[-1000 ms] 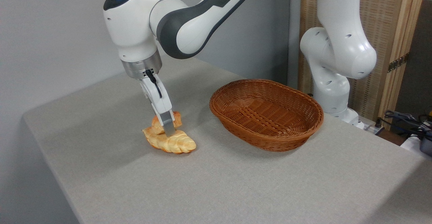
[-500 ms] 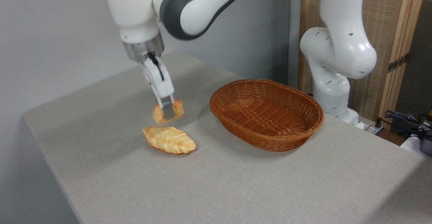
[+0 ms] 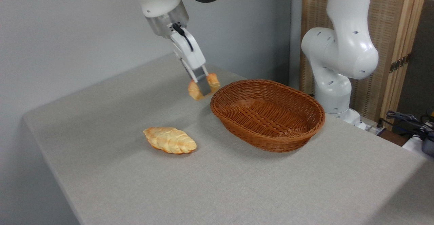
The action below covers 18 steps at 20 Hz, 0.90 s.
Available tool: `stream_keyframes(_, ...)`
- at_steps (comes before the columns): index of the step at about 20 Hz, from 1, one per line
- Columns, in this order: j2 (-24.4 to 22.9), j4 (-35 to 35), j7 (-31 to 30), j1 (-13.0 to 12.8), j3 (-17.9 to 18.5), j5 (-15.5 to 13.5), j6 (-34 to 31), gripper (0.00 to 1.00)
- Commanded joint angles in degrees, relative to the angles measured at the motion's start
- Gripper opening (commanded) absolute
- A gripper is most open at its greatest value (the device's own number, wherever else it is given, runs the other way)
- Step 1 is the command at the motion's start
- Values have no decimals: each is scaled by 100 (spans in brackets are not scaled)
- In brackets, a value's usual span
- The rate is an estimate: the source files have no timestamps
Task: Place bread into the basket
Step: 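Lift the orange bun off the croissant toward the wicker basket, then lower the bun into the basket and open the gripper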
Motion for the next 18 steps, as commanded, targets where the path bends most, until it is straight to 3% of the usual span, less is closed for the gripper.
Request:
stream_keyframes(1,-143,-522,102,-27,153,64,-190,95)
stream_keyframes(2,-142,-645,137,-27,153,64,-199,100)
stream_keyframes(5,-151,-857,576,-45,153,64,-322,100)
stream_keyframes(12,-160,-752,595,-71,91,73,-235,100)
stream_keyframes(18,-151,-181,315,-80,39,205,635,100)
